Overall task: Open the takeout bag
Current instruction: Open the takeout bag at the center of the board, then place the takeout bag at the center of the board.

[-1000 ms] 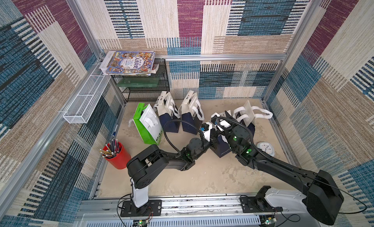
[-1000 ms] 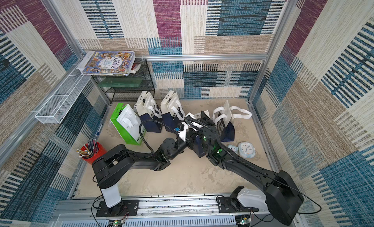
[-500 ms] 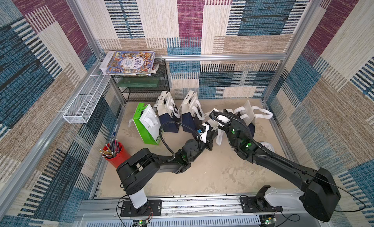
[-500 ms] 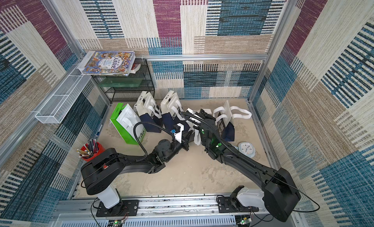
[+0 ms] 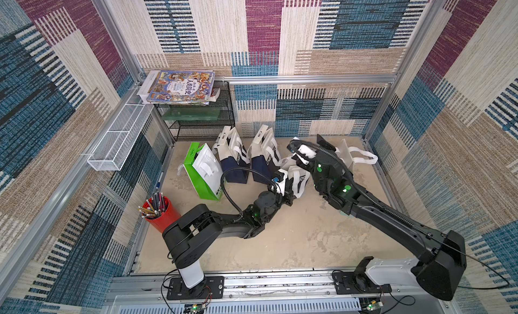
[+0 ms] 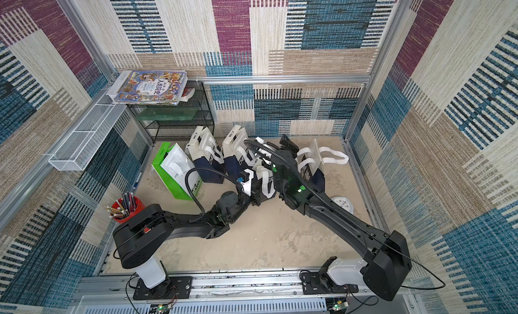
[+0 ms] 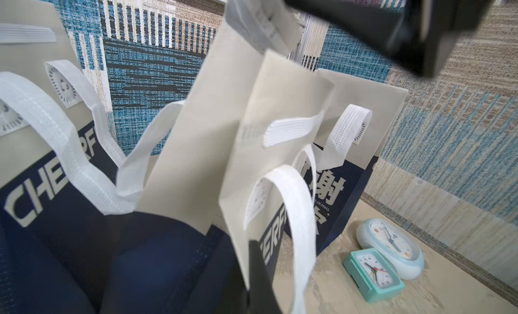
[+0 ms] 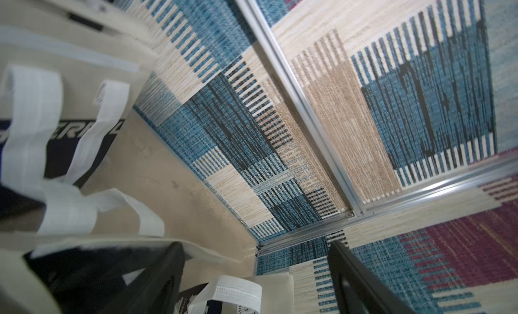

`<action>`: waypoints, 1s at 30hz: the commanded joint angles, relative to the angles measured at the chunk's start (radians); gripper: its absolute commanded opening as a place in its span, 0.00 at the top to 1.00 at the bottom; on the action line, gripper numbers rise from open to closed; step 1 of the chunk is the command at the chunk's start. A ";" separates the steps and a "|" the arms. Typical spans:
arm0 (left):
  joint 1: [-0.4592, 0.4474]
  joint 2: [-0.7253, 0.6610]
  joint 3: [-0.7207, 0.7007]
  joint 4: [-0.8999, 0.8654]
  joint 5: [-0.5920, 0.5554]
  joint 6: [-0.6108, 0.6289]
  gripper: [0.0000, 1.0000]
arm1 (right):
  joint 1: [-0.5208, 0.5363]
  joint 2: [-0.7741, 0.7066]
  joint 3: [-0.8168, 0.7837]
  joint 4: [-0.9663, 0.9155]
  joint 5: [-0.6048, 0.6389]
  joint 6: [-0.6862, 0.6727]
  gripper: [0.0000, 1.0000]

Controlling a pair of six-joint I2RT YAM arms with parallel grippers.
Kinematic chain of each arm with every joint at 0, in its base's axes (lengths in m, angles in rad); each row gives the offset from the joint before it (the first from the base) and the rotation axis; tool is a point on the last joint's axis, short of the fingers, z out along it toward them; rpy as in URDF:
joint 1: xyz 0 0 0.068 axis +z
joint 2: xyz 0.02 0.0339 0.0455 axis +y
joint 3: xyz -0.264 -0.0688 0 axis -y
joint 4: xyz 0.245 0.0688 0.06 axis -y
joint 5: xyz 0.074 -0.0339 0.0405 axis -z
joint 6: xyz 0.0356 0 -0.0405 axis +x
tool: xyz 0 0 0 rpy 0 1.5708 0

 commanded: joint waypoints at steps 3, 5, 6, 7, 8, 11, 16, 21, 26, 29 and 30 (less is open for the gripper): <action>-0.001 0.035 0.011 -0.026 -0.065 -0.051 1.00 | -0.069 -0.028 0.097 -0.180 0.016 0.431 0.17; -0.001 0.056 0.029 -0.031 -0.090 -0.058 1.00 | -0.090 -0.057 0.078 -0.170 0.003 0.448 0.17; -0.001 0.067 0.041 -0.039 -0.109 -0.067 1.00 | -0.103 -0.073 0.063 -0.163 -0.006 0.462 0.18; 0.000 0.079 0.053 -0.048 -0.125 -0.075 1.00 | -0.115 -0.090 0.049 -0.159 -0.016 0.482 0.18; -0.001 0.089 0.064 -0.050 -0.141 -0.081 1.00 | -0.126 -0.103 0.037 -0.159 -0.026 0.503 0.18; 0.001 0.131 0.104 -0.041 -0.179 -0.081 1.00 | -0.165 -0.143 0.000 -0.165 -0.074 0.576 0.19; 0.008 0.196 0.199 -0.050 -0.242 -0.068 1.00 | -0.182 -0.188 -0.074 -0.147 -0.138 0.616 0.20; 0.027 0.268 0.312 -0.074 -0.262 -0.042 0.97 | -0.182 -0.195 -0.103 -0.152 -0.163 0.650 0.21; 0.053 0.340 0.407 -0.106 -0.256 -0.049 0.77 | -0.182 -0.211 -0.128 -0.142 -0.193 0.671 0.23; 0.071 0.363 0.440 -0.127 -0.240 -0.068 0.49 | -0.182 -0.220 -0.140 -0.137 -0.195 0.675 0.23; 0.076 0.365 0.445 -0.140 -0.228 -0.071 0.34 | -0.182 -0.222 -0.142 -0.137 -0.196 0.679 0.23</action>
